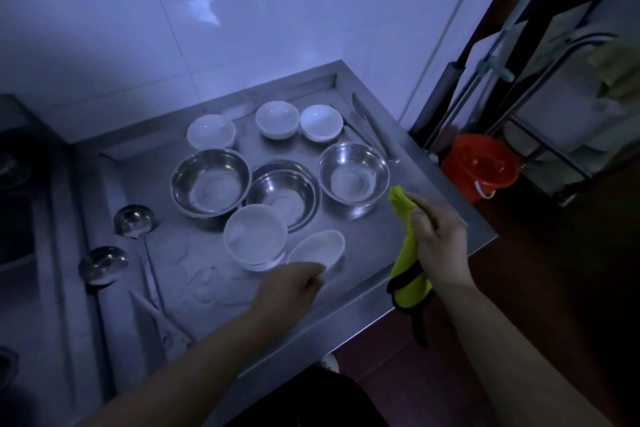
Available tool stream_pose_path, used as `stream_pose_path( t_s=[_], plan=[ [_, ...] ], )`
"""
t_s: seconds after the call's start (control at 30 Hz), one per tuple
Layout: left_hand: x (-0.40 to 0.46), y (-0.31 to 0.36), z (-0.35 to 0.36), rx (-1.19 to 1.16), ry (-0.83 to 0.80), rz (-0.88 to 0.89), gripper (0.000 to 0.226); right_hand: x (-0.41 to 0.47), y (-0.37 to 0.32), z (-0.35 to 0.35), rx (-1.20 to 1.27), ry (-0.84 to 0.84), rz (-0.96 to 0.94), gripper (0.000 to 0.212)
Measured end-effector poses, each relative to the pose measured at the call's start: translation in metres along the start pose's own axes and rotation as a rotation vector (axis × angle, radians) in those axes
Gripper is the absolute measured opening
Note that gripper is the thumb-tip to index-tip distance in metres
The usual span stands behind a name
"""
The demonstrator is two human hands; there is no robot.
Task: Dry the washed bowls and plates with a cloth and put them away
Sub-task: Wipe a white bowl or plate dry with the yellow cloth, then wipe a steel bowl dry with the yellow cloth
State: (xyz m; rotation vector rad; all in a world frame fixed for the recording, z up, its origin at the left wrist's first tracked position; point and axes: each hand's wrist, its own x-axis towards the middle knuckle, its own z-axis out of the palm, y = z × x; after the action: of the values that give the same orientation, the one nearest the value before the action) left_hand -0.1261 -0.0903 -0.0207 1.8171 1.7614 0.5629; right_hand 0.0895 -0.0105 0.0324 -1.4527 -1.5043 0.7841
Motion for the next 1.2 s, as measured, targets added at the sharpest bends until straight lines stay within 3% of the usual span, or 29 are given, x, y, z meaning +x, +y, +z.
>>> stream_pose_path(
  t_s=[0.1,0.17,0.23,0.3,0.53,0.7,0.77,0.93,1.07,1.2],
  plan=[
    [0.005,-0.013,0.031,0.218,-0.164,0.055,0.033,0.003,0.016,0.005,0.018,-0.056,0.055,0.033],
    [0.006,-0.011,0.036,0.389,-0.252,0.109,0.027,0.004,0.024,0.007,0.032,-0.083,0.062,0.035],
    [0.006,-0.012,0.039,0.5,-0.282,0.227,0.015,0.006,0.03,0.009,0.045,-0.101,0.07,0.034],
    [0.005,-0.017,0.045,0.56,-0.264,0.289,0.023,0.008,0.034,0.012,0.046,-0.13,0.076,0.032],
    [0.001,-0.027,0.051,0.548,-0.26,0.341,0.033,0.012,0.03,0.024,0.086,-0.224,0.071,0.028],
    [-0.007,-0.019,0.019,0.323,0.007,0.284,0.029,0.021,0.015,0.039,0.108,-0.269,0.061,0.028],
    [-0.009,-0.021,-0.008,0.243,0.157,0.169,0.014,0.026,0.006,0.046,0.12,-0.283,0.026,0.029],
    [0.005,-0.059,-0.076,0.134,0.486,-0.299,0.015,0.032,-0.015,0.071,0.139,-0.364,-0.033,0.027],
    [0.035,-0.114,-0.093,-0.064,0.516,-0.661,0.02,0.035,-0.03,0.097,0.105,-0.404,-0.075,0.027],
    [0.067,-0.15,-0.086,-0.396,0.46,-0.997,0.045,0.034,-0.036,0.117,0.1,-0.406,-0.096,0.029]
  ],
)
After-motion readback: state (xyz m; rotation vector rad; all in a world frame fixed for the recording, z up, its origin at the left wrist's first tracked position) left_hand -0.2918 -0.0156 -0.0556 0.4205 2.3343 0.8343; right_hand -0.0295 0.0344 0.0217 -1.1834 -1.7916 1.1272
